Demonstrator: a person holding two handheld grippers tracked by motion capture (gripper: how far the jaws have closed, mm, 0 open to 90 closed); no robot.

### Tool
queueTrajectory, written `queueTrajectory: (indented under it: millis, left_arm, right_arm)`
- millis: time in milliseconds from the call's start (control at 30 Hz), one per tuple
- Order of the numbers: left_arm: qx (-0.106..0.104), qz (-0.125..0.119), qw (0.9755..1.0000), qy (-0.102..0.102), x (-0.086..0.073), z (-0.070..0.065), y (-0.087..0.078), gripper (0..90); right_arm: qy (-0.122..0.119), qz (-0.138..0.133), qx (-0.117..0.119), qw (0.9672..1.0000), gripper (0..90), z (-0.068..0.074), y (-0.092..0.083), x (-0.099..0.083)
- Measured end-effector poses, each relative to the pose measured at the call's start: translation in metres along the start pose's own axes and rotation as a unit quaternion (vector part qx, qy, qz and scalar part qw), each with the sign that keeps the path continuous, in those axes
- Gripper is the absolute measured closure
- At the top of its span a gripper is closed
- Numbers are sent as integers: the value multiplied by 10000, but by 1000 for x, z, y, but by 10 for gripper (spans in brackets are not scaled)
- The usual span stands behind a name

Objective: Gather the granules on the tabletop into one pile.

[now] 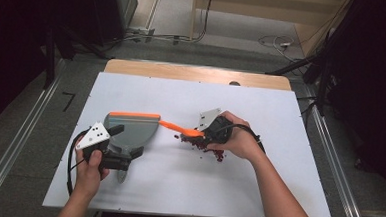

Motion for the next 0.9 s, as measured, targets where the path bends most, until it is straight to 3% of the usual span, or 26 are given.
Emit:
queueTrajectory:
  millis: [167,267,333,400,433,533,567,633,700,800,900]
  left_arm:
    - [5,-2,10000,-11,0,1,-1,0]
    - [2,-13,10000,-27,0,2,0,0]
    - [2,-9,10000,-21,0,2,0,0]
    - [5,4,10000,-19,0,2,1,0]
    - [7,23,10000,-5,0,2,1,0]
    - [10,27,10000,1,0,2,1,0]
    - [11,27,10000,3,0,2,1,0]
    - [13,15,10000,1,0,2,0,0]
    - [10,-3,10000,-3,0,2,0,0]
    - [9,-4,10000,-10,0,3,-1,0]
    - [6,-13,10000,-9,0,3,-1,0]
  right_arm:
    - [248,-153,-230,9993,689,-4,-11,2]
    - [518,-297,-380,9975,689,-7,-23,9]
    - [774,-403,-435,9952,688,-6,-30,17]
    - [1243,-511,-259,9906,688,-4,-35,27]
    - [1570,-570,-115,9859,688,-3,-37,32]
    - [2620,-610,347,9625,688,4,-36,50]
    - [2819,-584,444,9566,689,6,-33,55]
    - [3082,-483,569,9484,689,11,-24,65]
    - [3368,-442,732,9377,689,14,-11,72]
    - [3883,-426,1014,9149,690,20,9,79]
    - [4152,-361,955,9040,690,23,22,79]
Point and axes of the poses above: each handheld gripper's, and its own axes: y roughly forward along the jaws, x roughly out of its top, z roughly to its left, the point moved 6 cm from there along y, roughly forward along the jaws, and after that the axes turned 12 degrees about z, right-handed, at the moved point
